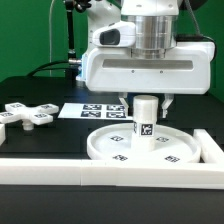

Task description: Assemble round table

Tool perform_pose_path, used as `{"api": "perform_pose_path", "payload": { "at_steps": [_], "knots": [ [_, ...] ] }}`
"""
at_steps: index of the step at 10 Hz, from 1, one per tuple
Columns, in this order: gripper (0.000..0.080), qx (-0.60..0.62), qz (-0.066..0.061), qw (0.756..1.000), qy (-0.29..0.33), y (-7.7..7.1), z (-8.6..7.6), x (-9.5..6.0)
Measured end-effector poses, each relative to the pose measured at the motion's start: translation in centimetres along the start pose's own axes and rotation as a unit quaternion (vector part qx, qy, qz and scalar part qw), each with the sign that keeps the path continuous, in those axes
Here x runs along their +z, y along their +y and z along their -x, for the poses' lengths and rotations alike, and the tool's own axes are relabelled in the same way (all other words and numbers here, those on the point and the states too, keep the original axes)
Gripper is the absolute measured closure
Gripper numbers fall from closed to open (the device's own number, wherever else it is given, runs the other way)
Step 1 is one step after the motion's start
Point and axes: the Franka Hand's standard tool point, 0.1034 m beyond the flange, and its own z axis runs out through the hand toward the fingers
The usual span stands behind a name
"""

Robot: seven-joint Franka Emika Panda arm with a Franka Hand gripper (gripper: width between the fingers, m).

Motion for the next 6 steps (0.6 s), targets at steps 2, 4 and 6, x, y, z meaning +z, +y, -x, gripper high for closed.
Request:
{"api": "perform_pose_path", "payload": {
  "at_steps": [2, 4, 6],
  "knots": [
    [0.039, 0.042, -0.003, 0.999, -0.001, 0.01, -0.01, 0.02],
    [0.039, 0.101, -0.007, 0.995, -0.003, 0.01, -0.01, 0.02],
    [0.039, 0.208, -0.019, 0.978, -0.008, 0.09, -0.11, -0.01]
  ]
}}
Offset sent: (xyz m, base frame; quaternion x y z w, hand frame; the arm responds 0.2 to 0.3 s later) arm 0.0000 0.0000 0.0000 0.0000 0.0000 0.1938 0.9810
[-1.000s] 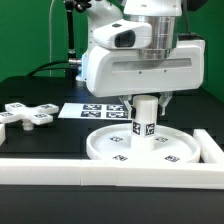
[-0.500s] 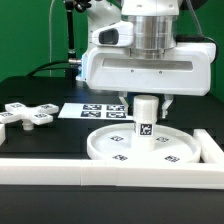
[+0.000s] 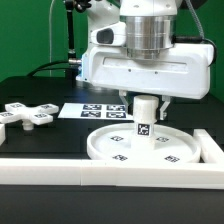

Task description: Assemble round table

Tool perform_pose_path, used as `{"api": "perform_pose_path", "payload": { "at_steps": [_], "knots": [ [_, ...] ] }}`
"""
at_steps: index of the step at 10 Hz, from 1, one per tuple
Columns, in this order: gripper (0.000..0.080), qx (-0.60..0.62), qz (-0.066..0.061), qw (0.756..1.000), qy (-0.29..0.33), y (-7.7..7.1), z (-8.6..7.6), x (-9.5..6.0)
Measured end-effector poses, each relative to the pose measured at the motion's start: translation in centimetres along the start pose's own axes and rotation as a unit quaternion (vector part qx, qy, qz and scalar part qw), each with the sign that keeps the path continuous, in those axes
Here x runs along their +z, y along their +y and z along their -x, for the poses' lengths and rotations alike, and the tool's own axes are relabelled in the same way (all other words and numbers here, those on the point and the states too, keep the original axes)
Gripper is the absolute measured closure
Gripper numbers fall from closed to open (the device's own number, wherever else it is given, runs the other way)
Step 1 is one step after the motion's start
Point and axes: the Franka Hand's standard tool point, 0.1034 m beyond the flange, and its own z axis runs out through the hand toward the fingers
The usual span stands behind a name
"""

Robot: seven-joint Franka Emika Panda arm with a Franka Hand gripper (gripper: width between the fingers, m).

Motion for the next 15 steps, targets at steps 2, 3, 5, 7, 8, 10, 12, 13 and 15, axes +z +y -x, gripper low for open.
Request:
{"api": "perform_pose_path", "payload": {
  "at_steps": [2, 3, 5, 7, 8, 10, 12, 13, 15],
  "knots": [
    [0.039, 0.133, -0.014, 0.991, -0.005, -0.02, 0.01, 0.03],
    [0.039, 0.188, -0.021, 0.982, -0.007, -0.08, 0.03, 0.07],
    [0.039, 0.307, -0.036, 0.951, -0.024, -0.11, 0.02, 0.07],
    [0.039, 0.364, -0.04, 0.93, -0.032, -0.21, 0.09, 0.03],
    [0.039, 0.397, -0.042, 0.916, -0.037, -0.21, 0.07, 0.01],
    [0.039, 0.446, -0.047, 0.892, -0.047, -0.17, -0.04, 0.03],
    [0.0344, 0.436, -0.048, 0.898, -0.047, -0.2, 0.02, 0.12],
    [0.0194, 0.416, -0.049, 0.907, -0.046, -0.2, 0.05, 0.16],
    [0.0164, 0.333, -0.05, 0.941, -0.038, -0.81, 0.28, 0.04]
  ]
}}
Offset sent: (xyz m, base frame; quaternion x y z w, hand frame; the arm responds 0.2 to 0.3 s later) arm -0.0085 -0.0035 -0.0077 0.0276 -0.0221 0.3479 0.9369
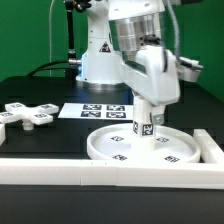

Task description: Assemble round table

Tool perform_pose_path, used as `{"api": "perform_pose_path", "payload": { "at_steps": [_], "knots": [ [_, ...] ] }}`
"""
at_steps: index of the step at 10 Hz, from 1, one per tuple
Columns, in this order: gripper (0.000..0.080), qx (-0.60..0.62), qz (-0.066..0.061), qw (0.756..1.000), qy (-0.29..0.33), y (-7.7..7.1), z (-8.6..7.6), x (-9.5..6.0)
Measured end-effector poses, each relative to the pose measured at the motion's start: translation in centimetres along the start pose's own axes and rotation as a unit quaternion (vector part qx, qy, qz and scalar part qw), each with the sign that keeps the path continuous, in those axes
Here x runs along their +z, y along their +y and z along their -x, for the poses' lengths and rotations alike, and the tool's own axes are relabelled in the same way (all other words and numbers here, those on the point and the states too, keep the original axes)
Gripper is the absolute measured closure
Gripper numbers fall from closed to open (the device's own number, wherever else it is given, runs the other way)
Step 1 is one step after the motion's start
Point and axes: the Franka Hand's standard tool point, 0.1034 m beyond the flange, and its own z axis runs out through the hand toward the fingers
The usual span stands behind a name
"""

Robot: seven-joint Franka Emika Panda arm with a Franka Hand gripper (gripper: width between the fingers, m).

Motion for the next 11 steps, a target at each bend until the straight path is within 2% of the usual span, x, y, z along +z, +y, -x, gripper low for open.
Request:
{"api": "perform_pose_path", "payload": {
  "at_steps": [3, 6, 8, 10, 11],
  "knots": [
    [0.0151, -0.104, 0.0, 0.995, -0.001, 0.1, -0.1, 0.1],
    [0.0151, -0.238, 0.002, 0.971, 0.001, 0.1, -0.1, 0.1],
    [0.0151, -0.395, 0.012, 0.919, 0.014, -0.2, 0.0, -0.2],
    [0.0151, -0.493, 0.018, 0.869, 0.017, -0.2, 0.1, -0.7],
    [0.0151, -0.523, 0.018, 0.852, 0.017, -0.3, -0.1, -0.9]
  ]
}}
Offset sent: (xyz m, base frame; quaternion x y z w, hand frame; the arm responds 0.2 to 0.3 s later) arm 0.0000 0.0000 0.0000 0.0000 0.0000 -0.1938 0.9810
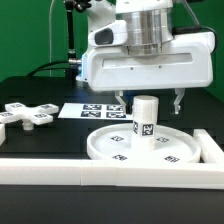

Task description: Assemble round table

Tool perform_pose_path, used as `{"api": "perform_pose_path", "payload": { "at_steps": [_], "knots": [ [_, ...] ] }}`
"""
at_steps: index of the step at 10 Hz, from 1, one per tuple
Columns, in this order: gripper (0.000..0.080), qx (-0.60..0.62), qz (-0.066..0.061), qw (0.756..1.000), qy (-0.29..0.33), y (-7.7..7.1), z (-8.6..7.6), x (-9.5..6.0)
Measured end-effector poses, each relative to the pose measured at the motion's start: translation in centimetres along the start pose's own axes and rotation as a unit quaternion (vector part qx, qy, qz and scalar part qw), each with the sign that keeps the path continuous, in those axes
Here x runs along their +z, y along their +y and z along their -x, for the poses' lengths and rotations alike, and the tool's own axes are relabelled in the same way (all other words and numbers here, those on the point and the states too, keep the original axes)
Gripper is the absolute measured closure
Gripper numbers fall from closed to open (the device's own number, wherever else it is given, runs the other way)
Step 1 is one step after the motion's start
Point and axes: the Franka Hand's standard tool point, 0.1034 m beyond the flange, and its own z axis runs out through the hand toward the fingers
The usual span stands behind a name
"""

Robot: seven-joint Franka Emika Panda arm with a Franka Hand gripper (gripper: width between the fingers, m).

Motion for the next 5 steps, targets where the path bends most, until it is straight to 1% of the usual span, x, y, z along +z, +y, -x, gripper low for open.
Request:
{"api": "perform_pose_path", "payload": {
  "at_steps": [3, 4, 5],
  "knots": [
    [0.0151, -0.102, 0.001, 0.995, -0.001, 0.14, 0.01, 0.13],
    [0.0151, -0.135, 0.001, 0.991, -0.001, 0.19, 0.01, 0.14],
    [0.0151, -0.19, 0.003, 0.982, 0.0, 0.26, -0.05, 0.12]
  ]
}}
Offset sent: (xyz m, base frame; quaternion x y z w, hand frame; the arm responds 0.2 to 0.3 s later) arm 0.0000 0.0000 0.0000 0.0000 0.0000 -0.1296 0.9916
